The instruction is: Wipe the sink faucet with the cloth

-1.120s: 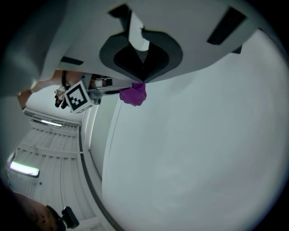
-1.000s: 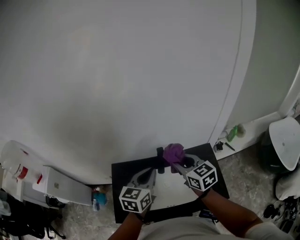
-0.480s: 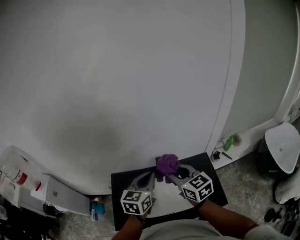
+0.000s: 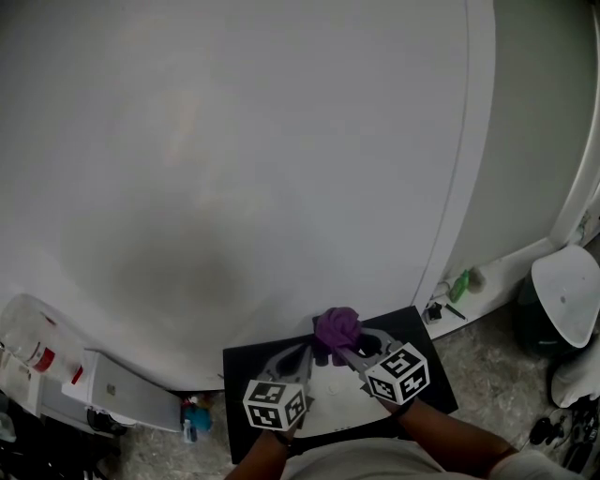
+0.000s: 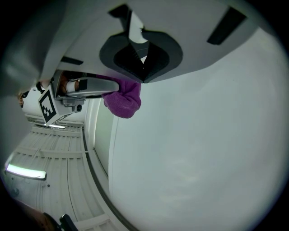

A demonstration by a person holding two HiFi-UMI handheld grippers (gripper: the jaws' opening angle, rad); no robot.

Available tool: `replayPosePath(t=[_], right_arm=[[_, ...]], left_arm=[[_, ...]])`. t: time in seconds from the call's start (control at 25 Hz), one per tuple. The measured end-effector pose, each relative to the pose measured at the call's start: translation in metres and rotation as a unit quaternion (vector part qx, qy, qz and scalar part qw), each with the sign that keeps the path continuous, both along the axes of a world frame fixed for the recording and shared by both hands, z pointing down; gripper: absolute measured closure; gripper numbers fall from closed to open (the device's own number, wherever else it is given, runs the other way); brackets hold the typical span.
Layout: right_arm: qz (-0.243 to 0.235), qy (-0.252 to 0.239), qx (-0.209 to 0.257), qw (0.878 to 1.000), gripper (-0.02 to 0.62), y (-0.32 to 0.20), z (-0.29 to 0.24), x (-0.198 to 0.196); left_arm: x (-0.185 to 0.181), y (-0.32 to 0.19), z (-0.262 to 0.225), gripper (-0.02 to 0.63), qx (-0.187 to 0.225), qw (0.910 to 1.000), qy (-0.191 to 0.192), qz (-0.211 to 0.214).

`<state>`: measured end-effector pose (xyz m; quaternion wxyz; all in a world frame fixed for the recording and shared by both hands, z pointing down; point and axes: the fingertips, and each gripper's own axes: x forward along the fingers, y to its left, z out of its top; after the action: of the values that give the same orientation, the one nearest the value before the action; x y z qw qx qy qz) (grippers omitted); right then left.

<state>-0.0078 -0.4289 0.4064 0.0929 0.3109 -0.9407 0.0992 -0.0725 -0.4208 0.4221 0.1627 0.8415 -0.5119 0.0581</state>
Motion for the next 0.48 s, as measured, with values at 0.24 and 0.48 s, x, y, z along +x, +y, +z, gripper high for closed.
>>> replayPosePath(t=[0.24, 0.48], right_arm=[[-0.001, 0.001, 0.0, 1.0, 0.509, -0.0015, -0.0013, -0.004], [-0.001, 0.001, 0.0, 1.0, 0.509, -0.0035, -0.0021, 0.001]], left_arm=[[-0.004, -0.0012, -0.0015, 0.598, 0.003, 1.0, 0.002, -0.001], [0.0018, -0.0035, -0.0038, 0.598, 0.009, 0.9999, -0.011, -0.001]])
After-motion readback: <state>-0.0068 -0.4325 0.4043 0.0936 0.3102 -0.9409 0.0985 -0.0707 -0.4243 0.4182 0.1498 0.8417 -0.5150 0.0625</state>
